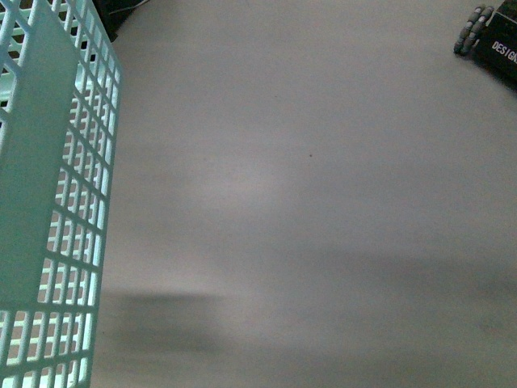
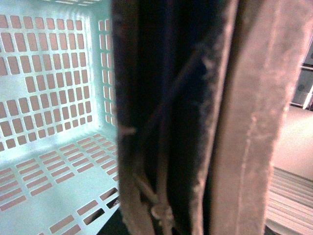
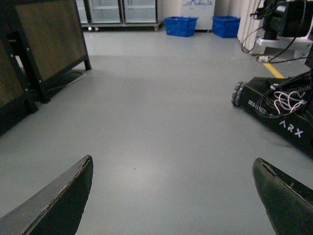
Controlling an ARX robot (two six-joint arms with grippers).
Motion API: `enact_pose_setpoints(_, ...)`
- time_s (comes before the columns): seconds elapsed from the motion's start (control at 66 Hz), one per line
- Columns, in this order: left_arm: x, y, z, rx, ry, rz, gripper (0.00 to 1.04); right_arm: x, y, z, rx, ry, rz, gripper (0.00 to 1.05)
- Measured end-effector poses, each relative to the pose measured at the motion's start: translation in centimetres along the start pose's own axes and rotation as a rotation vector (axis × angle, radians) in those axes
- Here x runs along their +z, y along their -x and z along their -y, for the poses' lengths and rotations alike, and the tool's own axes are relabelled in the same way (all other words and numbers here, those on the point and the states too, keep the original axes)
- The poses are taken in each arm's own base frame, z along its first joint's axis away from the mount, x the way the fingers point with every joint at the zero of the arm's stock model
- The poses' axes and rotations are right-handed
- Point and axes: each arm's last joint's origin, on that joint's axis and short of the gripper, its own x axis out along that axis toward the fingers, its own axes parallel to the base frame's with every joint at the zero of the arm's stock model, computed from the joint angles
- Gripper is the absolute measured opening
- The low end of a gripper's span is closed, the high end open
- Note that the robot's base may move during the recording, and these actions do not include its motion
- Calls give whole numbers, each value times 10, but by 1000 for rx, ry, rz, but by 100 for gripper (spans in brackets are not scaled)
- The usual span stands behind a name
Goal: Pick mango and avocado into basket
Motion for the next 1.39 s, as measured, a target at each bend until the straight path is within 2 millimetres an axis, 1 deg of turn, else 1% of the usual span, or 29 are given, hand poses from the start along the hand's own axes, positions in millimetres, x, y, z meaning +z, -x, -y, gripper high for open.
enact_pose_setpoints(1.393, 0, 0, 1, -1, 3, -12, 15, 0, 0, 0, -1, 0, 0, 96)
